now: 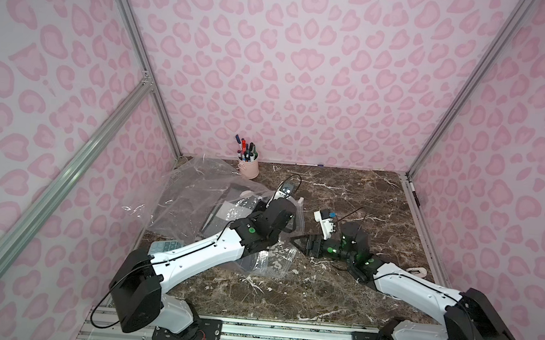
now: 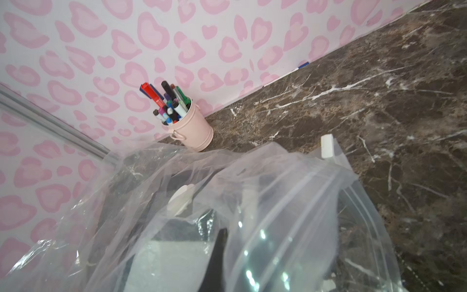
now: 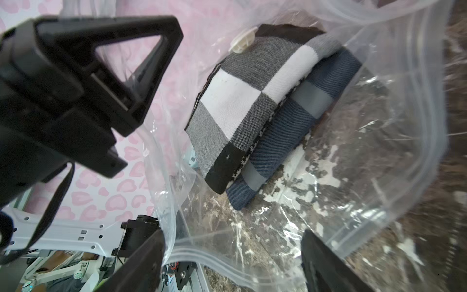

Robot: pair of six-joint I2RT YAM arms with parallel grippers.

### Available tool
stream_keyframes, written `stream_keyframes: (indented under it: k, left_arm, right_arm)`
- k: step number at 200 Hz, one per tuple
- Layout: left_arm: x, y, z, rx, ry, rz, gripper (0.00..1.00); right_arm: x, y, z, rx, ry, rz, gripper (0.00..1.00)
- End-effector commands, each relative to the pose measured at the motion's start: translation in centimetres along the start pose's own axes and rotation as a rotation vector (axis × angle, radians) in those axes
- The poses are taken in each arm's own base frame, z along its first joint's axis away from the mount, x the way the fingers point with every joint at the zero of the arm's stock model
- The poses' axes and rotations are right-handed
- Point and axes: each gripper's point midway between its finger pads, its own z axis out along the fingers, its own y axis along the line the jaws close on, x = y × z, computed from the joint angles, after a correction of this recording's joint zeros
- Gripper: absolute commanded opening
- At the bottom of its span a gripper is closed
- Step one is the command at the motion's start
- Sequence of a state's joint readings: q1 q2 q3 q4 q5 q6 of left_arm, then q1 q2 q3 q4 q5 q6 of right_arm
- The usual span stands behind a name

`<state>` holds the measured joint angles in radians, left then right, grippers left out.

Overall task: Take the blanket out of the vacuum bag
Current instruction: Open the vacuum bag at the center of the board, then take out the blanket from the vacuum bag.

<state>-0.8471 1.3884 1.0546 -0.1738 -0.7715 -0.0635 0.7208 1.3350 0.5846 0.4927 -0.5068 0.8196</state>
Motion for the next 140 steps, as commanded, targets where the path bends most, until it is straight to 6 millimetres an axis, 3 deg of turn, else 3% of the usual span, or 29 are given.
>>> stream_keyframes:
  k: [1,20,52,94,140]
  left_arm:
    - [0.2,1.6,-0.9,-0.030,-0.045,-0.086,0.04]
    - [0.3,2.3,-1.6,-0.019,-0.073,-0.115,0.05]
    - [-1.2,2.3,-2.5,0.033,-0.141,-0.147,0.05]
    - [-2.6,1.5,-2.9,0.095,-0.189,-0.148,0.04]
    - [-2.8,2.2,-3.4,0.082,-0.205,-0.166,0.04]
  right_arm:
    - [-2.4,1.9,1.9,-0.074,-0.099,0.009,0.83]
    - [-2.3,1.7,3.4,-0.099,-0.109,0.043,0.81]
    - [-0.8,1.5,5.9,-0.162,-0.093,0.093,0.80]
    - [-1.1,2.0,9.5,-0.212,-0.072,0.086,0.78]
    - [-0.6,0.3,11.4,-0.217,-0.074,0.154,0.76]
